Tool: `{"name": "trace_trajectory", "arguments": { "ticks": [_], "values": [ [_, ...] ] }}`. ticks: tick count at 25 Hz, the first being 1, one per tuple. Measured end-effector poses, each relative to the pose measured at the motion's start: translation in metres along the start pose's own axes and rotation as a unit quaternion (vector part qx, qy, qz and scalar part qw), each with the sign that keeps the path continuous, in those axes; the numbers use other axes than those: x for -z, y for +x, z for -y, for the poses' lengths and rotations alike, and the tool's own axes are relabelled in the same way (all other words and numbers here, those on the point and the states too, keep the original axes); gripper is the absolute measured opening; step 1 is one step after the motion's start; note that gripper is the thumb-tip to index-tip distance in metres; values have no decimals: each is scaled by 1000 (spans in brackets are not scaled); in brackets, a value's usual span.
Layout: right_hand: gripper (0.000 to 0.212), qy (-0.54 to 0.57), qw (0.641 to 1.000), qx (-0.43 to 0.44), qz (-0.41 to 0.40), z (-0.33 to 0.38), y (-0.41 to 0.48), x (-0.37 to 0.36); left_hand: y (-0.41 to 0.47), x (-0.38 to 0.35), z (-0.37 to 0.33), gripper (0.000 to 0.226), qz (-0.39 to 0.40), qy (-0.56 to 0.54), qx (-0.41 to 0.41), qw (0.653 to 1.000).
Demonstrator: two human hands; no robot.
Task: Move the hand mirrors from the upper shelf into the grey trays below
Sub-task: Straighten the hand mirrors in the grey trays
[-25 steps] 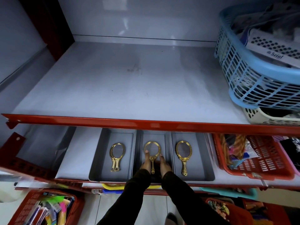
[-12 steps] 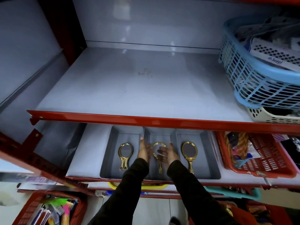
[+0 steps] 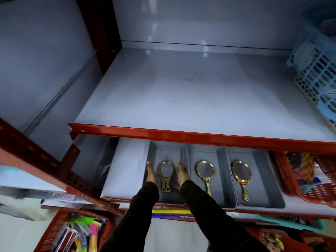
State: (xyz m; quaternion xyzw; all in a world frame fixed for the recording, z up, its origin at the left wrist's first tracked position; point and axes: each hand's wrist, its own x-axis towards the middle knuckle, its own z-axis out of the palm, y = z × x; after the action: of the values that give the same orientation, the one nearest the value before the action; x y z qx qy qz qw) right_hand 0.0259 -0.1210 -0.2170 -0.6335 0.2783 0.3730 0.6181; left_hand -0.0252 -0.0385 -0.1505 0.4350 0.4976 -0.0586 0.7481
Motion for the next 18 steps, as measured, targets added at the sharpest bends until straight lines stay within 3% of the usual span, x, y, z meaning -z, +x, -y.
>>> {"name": "trace_trajectory", "arguments": {
  "ticks": [1, 4, 7, 14, 18],
  "values": [
    [115, -1, 1000, -11, -6, -4, 7, -5, 4, 3, 1, 74, -4, 3, 8, 1000],
    [84, 31, 999, -18, -13, 1, -7, -15, 9, 6, 0, 72, 6, 4, 22, 1000],
    [70, 41, 999, -21, -3, -4, 0, -18, 14, 6, 1, 74, 36, 0, 49, 998],
    [74, 88, 996, -23, -10, -14, 9, -28, 44, 16, 12, 87, 36, 12, 55, 998],
    [68, 63, 998, -10, -9, -14, 1, -24, 45, 15, 18, 88, 35, 0, 43, 998]
  ]
}}
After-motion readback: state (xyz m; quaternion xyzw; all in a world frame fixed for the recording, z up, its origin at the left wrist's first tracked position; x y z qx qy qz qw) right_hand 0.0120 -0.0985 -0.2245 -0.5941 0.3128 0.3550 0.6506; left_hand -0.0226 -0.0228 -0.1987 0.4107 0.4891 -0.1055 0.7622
